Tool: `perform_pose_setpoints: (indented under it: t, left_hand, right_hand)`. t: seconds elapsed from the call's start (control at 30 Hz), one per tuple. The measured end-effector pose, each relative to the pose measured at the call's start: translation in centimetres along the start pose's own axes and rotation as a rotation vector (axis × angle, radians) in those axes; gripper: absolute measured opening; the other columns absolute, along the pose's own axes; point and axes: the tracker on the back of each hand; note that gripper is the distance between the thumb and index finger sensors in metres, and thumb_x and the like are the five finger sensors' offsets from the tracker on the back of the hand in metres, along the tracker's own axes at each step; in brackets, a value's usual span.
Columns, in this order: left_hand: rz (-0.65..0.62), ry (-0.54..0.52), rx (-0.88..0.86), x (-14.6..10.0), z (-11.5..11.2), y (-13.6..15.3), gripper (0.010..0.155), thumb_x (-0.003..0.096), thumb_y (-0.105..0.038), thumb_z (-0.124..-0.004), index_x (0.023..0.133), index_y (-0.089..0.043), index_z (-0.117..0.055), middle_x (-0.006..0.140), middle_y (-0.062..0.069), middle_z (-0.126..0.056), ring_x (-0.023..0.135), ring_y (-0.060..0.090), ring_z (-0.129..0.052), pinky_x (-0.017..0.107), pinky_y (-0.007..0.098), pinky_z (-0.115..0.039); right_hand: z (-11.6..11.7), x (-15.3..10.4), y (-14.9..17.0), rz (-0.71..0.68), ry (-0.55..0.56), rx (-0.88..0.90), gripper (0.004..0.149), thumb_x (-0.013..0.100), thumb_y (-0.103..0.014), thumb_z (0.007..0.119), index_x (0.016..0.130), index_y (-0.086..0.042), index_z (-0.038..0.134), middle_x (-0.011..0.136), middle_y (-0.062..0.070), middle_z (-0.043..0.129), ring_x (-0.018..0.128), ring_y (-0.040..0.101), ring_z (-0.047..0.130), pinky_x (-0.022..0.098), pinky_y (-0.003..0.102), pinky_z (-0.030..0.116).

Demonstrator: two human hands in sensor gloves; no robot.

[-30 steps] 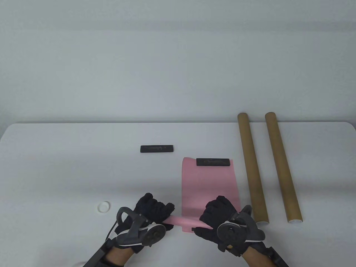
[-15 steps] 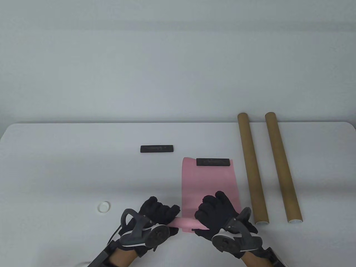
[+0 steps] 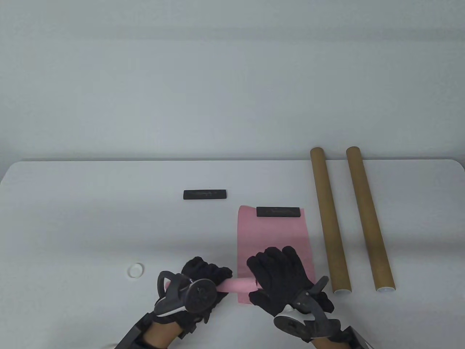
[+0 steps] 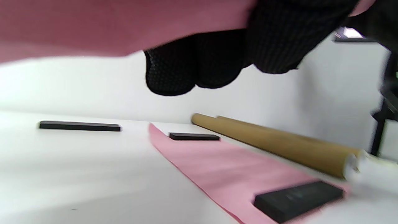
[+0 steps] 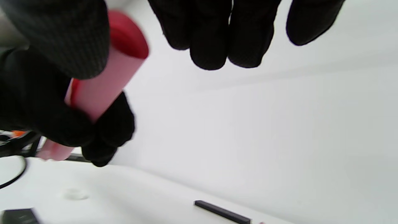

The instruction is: Roll up papers and store in mailing tubes

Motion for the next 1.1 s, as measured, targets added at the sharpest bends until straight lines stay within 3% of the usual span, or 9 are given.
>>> perform_pose_setpoints:
  t: [0.13, 0.23, 0.37, 0.6, 0.87, 1.1]
  left_hand:
    - [0.072, 0.017, -0.352, 0.2, 0.7, 4.5, 0.047, 0.0382, -0.052, -0.085, 0.083, -0.041, -0.082, 0.082, -0.007, -0.095, 0.077, 0.018, -0.100, 0.073, 0.053, -0.063]
    - [0.112, 0.067, -0.745, 0.2, 0.1, 7.6, 0.043, 0.0395, -0.044, -0.088, 0.082, -0.041, -0.084, 0.090, -0.001, -0.089, 0.086, 0.025, -0.092, 0.075, 0.057, -0.051]
    - [0.160, 0.083, -0.981, 0.1, -1.3, 10.0, 0.038, 0.0392, -0.037, -0.091, 0.077, -0.042, -0.088, 0.093, 0.001, -0.086, 0.091, 0.029, -0.086, 0.073, 0.060, -0.042]
    - [0.215, 0.104, -1.142, 0.4, -3.3, 11.9, 0.036, 0.0383, -0.033, -0.092, 0.073, -0.044, -0.090, 0.096, 0.001, -0.083, 0.098, 0.033, -0.077, 0.072, 0.062, -0.037]
    - [0.266, 0.105, -1.147, 0.6, -4.9, 12.9, 0.037, 0.0388, -0.028, -0.093, 0.073, -0.041, -0.090, 0.095, 0.001, -0.083, 0.098, 0.032, -0.077, 0.072, 0.061, -0.037]
    - [0.345, 0.180, -1.044, 0.7, -5.4, 13.4, 0.040, 0.0389, -0.024, -0.093, 0.076, -0.039, -0.087, 0.089, -0.001, -0.087, 0.095, 0.031, -0.083, 0.073, 0.060, -0.041]
  right_hand:
    - [-0.1, -0.3, 1.1, 0.046, -0.001, 0.013, 0.086, 0.046, -0.058, 0.081, 0.109, -0.005, 0.059, 0.104, 0.021, 0.072, 0.093, 0.053, 0.075, 0.063, 0.075, 0.061]
    - [0.2, -0.3, 1.2, 0.055, -0.018, 0.042, 0.084, 0.046, -0.057, 0.081, 0.109, -0.004, 0.059, 0.103, 0.021, 0.072, 0.093, 0.053, 0.076, 0.063, 0.075, 0.062]
    - [0.6, -0.3, 1.3, 0.057, -0.045, 0.050, 0.082, 0.047, -0.055, 0.082, 0.108, -0.005, 0.061, 0.103, 0.020, 0.074, 0.093, 0.053, 0.076, 0.063, 0.075, 0.062]
    - [0.9, -0.4, 1.9, 0.072, -0.073, 0.077, 0.081, 0.047, -0.055, 0.081, 0.107, -0.005, 0.064, 0.101, 0.021, 0.076, 0.093, 0.054, 0.077, 0.063, 0.075, 0.062]
    - [1.3, -0.4, 2.0, 0.075, -0.109, 0.107, 0.080, 0.047, -0.055, 0.081, 0.107, -0.005, 0.065, 0.101, 0.021, 0.077, 0.093, 0.054, 0.077, 0.063, 0.075, 0.062]
    - [1.3, -0.4, 2.0, 0.069, -0.120, 0.108, 0.080, 0.047, -0.055, 0.081, 0.107, -0.005, 0.065, 0.101, 0.020, 0.077, 0.093, 0.054, 0.077, 0.063, 0.075, 0.062]
Point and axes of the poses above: the tracker on the back of each hand, its own y axis roughly to the little-finger side, its own x axis roughly from the wrist to the fingertips, z = x × y
